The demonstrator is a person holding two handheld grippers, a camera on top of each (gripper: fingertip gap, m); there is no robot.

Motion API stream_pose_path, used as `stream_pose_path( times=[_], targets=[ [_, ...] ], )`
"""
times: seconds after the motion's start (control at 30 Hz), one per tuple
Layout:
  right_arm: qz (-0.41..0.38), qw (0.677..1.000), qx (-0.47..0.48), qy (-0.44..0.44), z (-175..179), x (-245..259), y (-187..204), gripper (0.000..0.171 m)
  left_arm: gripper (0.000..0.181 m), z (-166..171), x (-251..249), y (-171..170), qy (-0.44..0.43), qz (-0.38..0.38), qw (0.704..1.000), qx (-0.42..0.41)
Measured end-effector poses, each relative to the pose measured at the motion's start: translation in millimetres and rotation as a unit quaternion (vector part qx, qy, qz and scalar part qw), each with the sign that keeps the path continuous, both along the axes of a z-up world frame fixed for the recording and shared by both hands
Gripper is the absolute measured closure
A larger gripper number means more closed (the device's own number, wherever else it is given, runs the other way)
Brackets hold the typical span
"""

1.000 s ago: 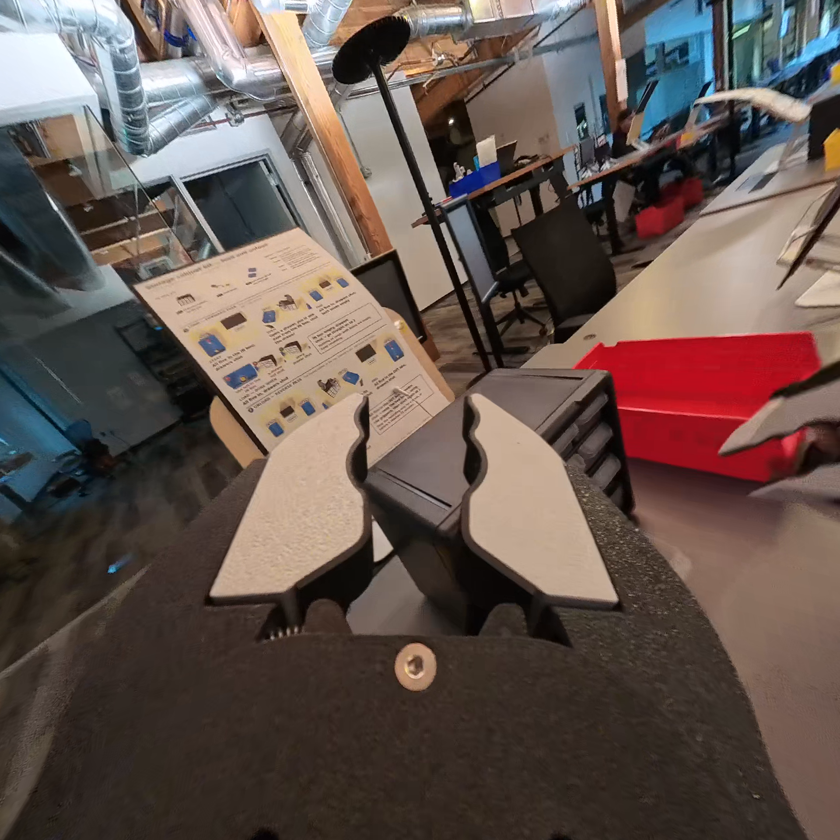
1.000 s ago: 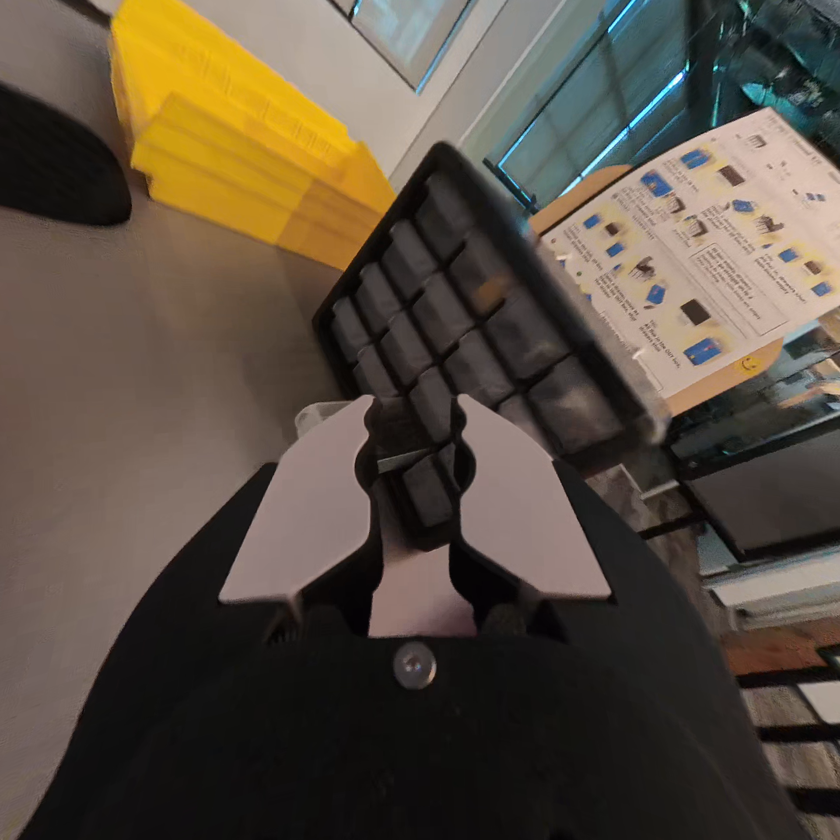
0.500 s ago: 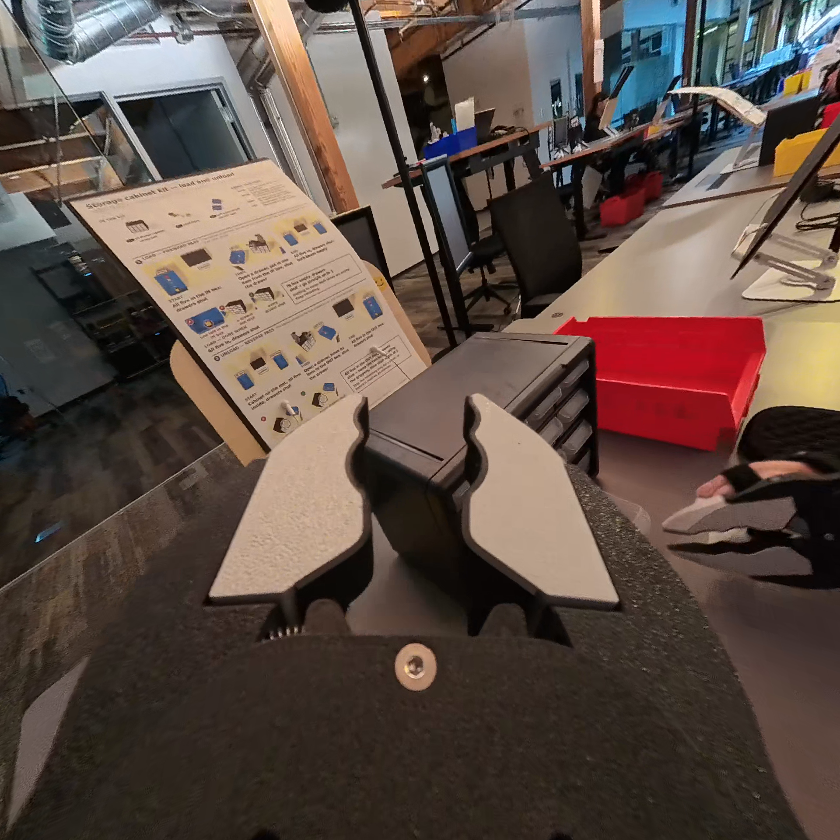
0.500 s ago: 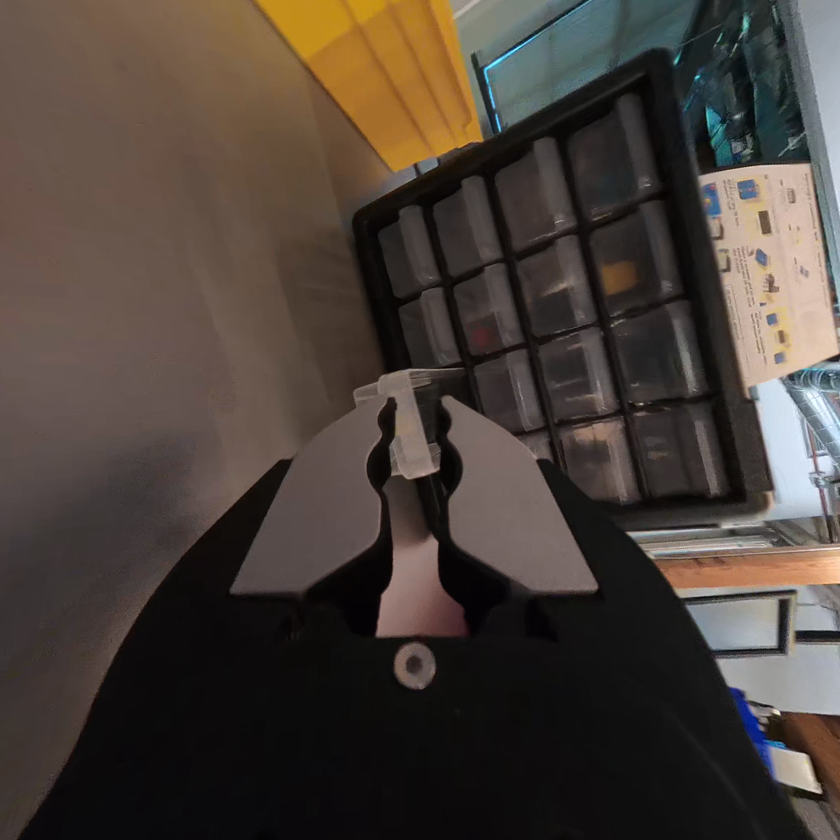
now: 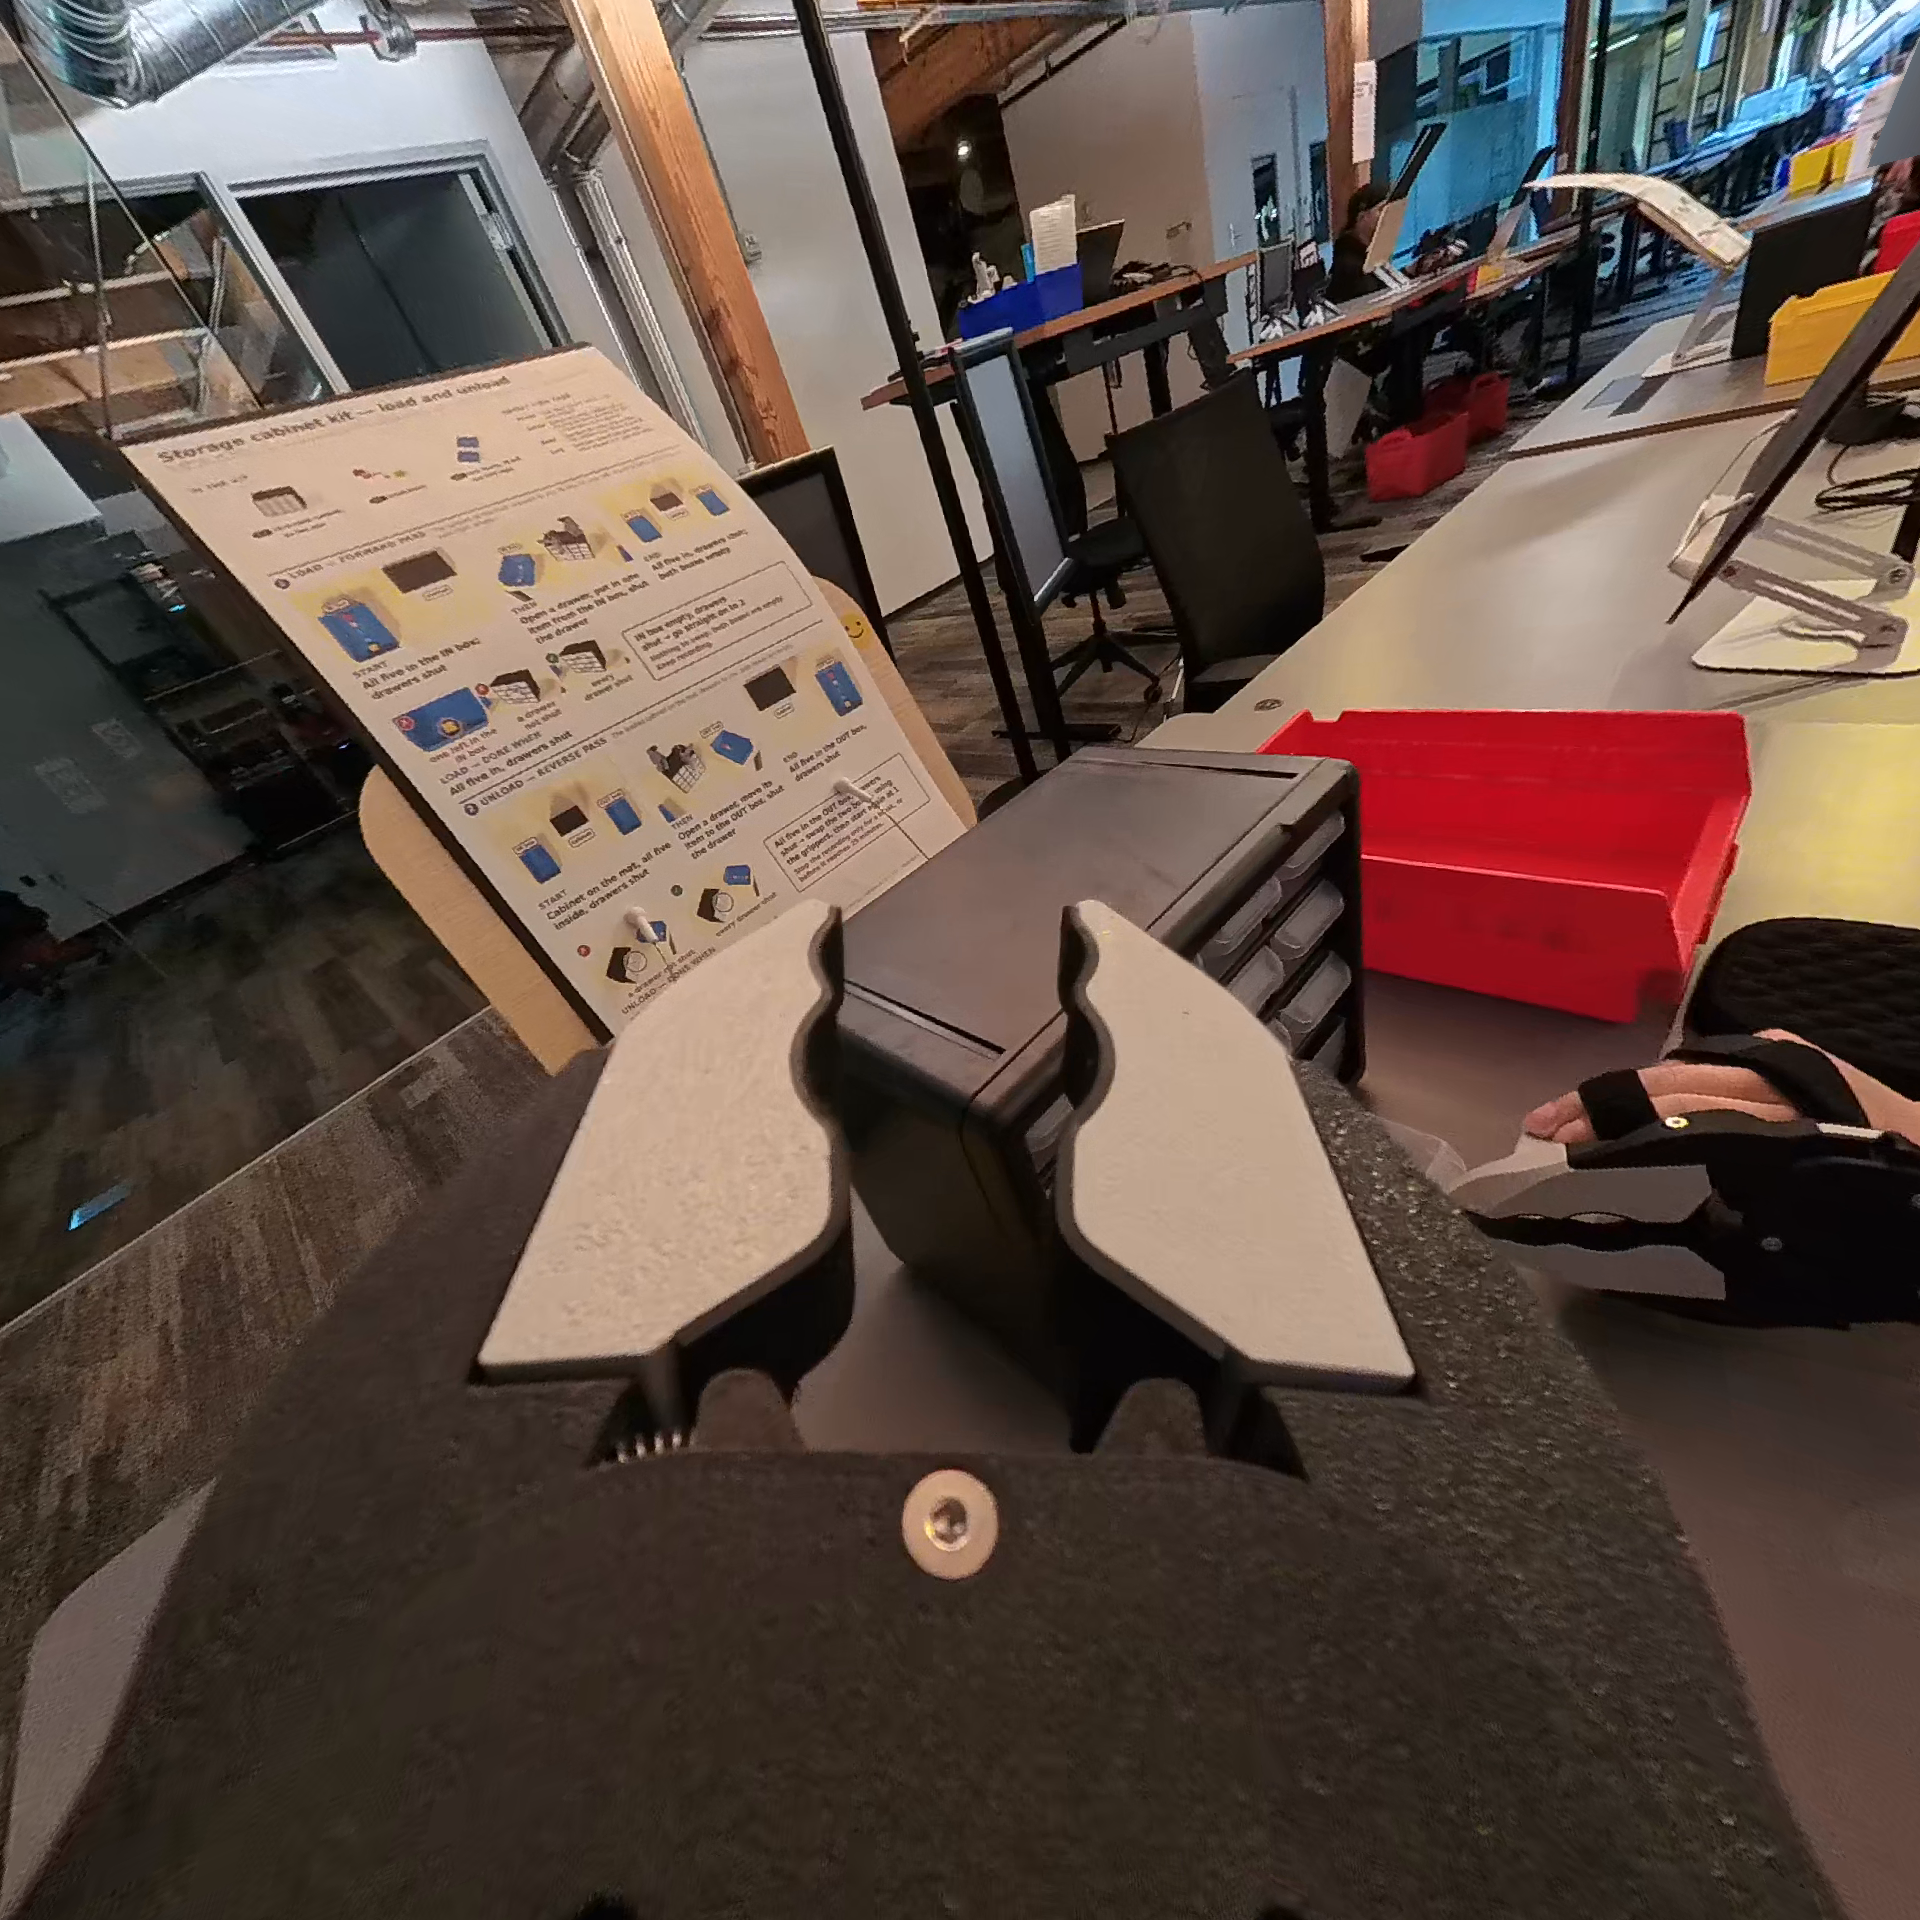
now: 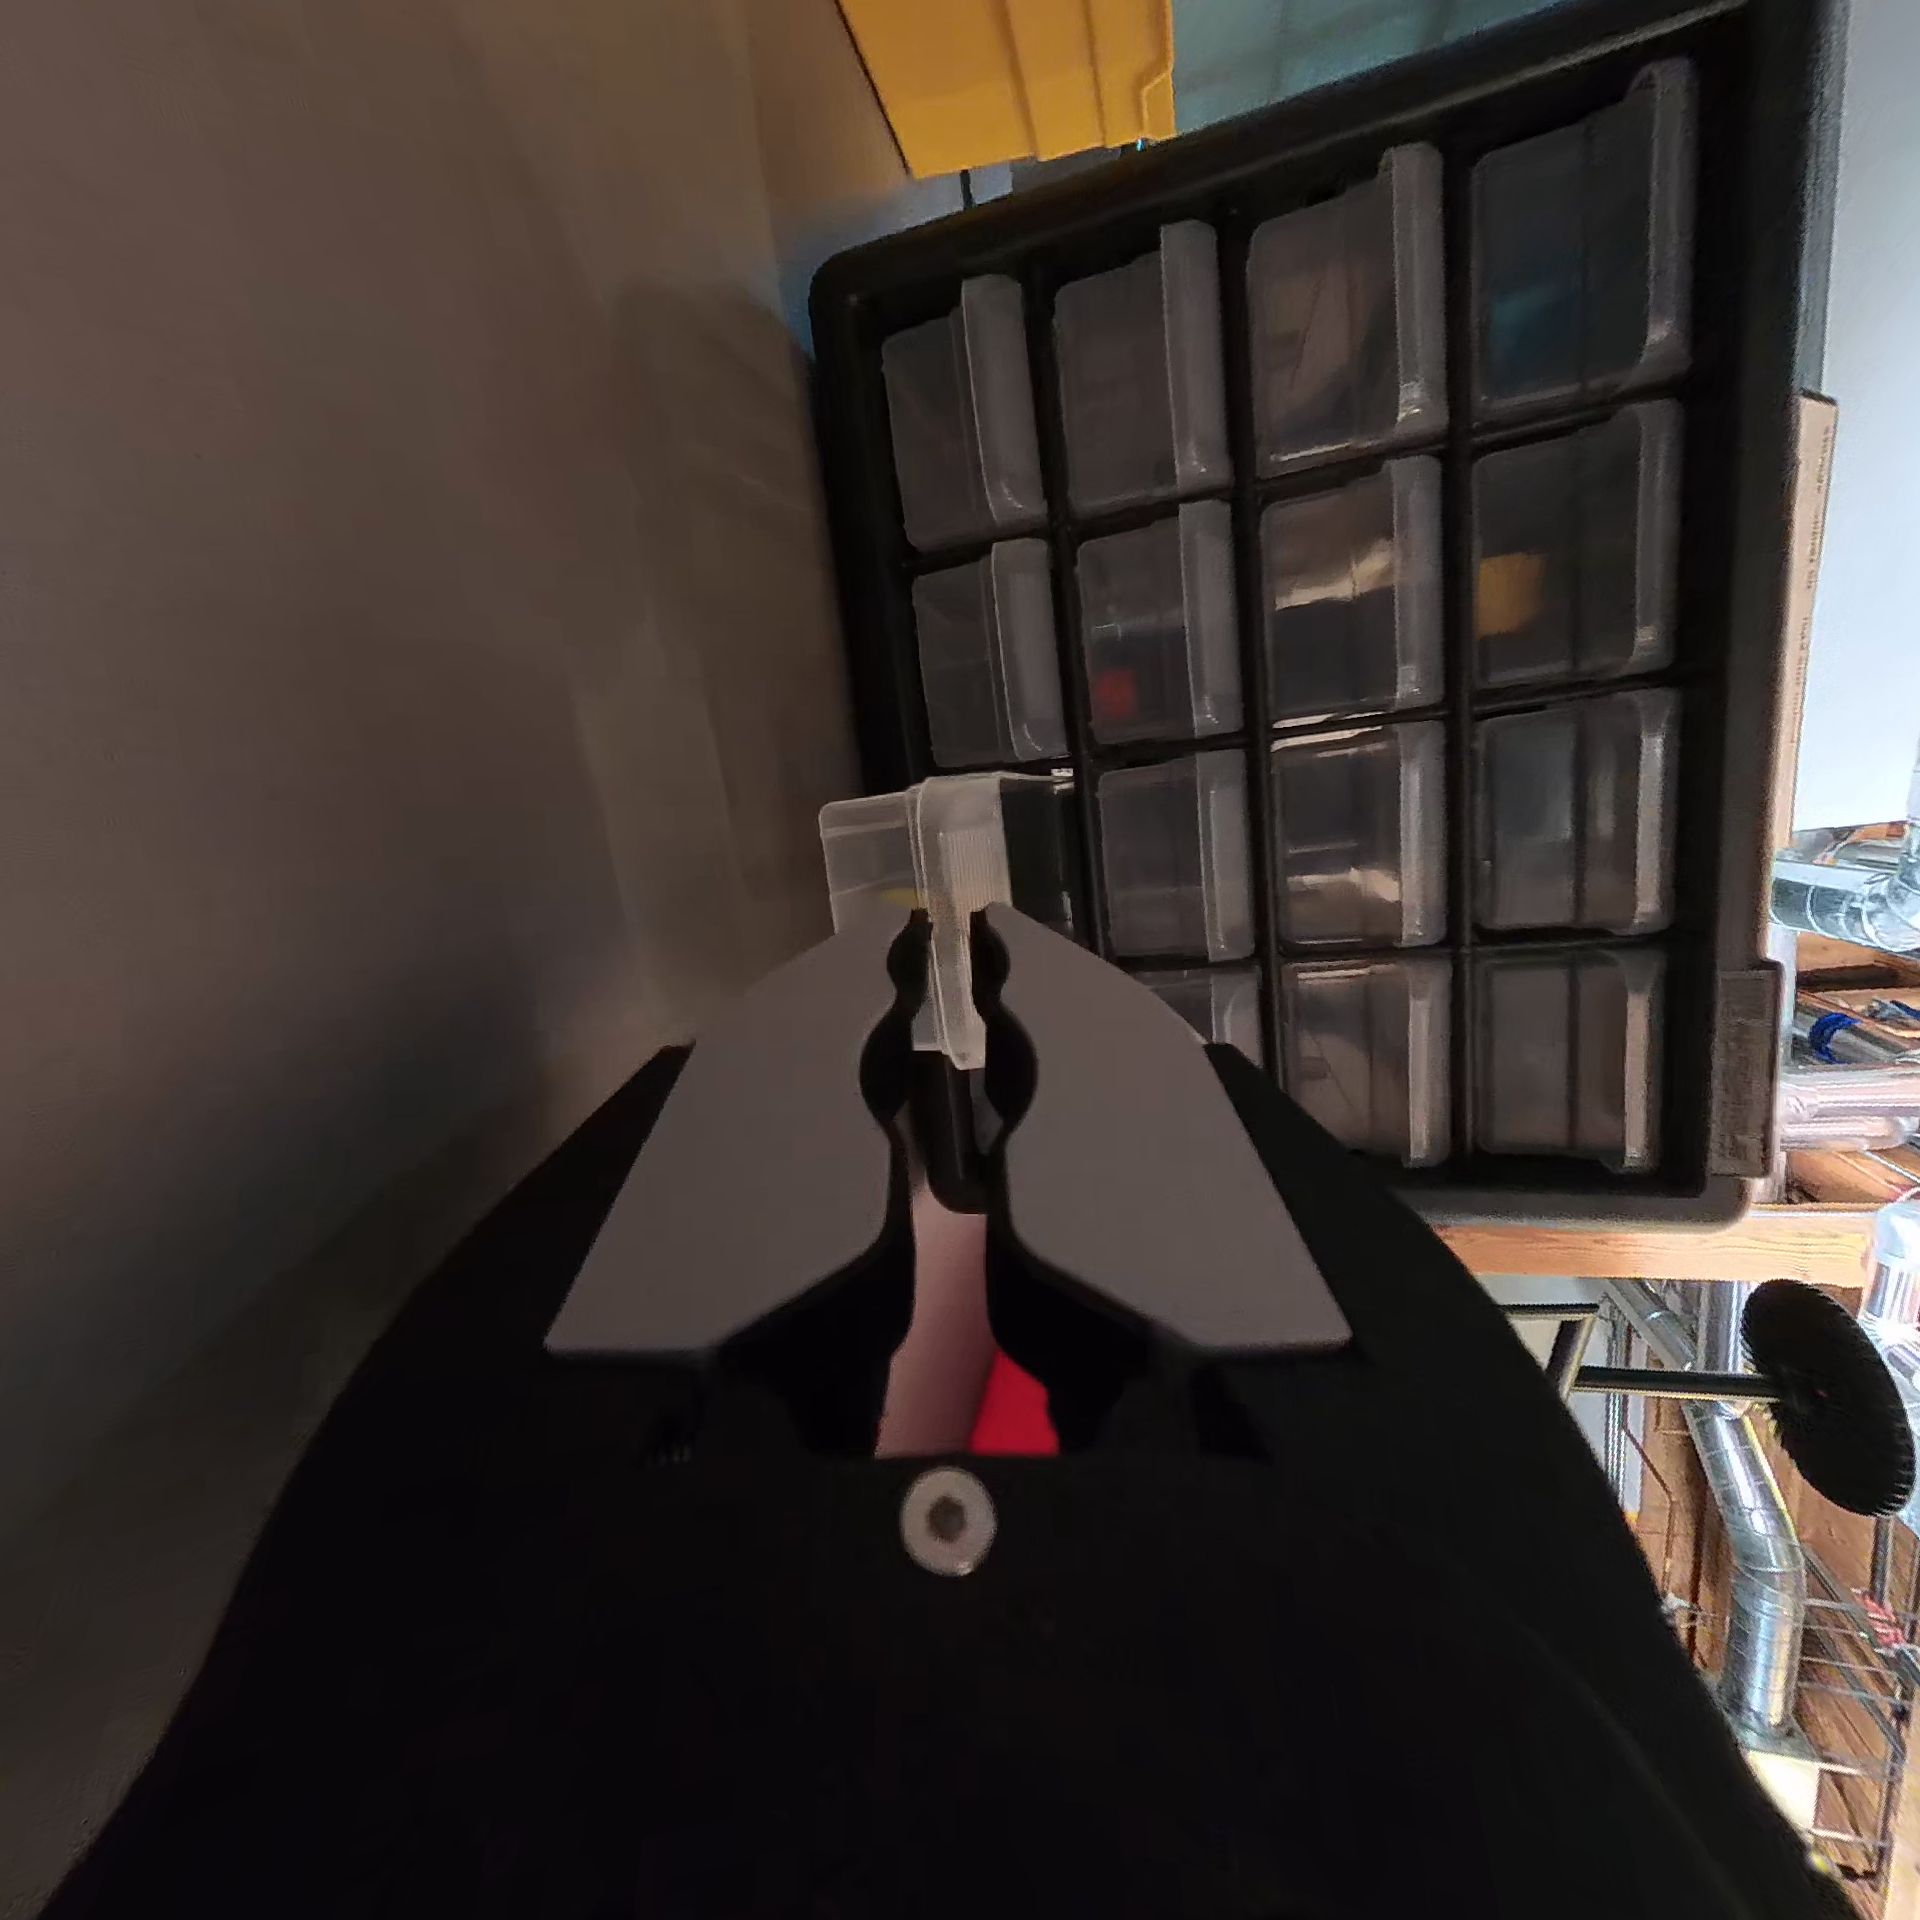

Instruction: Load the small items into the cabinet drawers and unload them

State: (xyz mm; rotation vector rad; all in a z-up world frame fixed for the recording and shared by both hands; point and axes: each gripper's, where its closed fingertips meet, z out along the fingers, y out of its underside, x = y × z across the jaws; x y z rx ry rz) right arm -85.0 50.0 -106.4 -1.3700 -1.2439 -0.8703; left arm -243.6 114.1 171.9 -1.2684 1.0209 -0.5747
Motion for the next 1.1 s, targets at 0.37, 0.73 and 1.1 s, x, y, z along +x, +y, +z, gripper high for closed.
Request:
stream_pose_path(
  times=[0.37,0.73,1.1],
  targets=[
    [-0.009,1.0,-0.007,0.001,0.5,7.3,19.3,0.162,0.142,3.0,-8.9,5.3,-0.017,0.004,1.0,-0.009],
    [-0.018,1.0,-0.013,0.009,1.7,11.2,34.6,0.162,0.143,-1.6,-1.3,5.5,-0.007,-0.005,1.0,-0.013],
    [-0.025,1.0,-0.016,0.004,1.8,14.0,54.4,0.162,0.143,-4.3,1.6,5.7,-0.003,-0.01,1.0,-0.018]
  ],
)
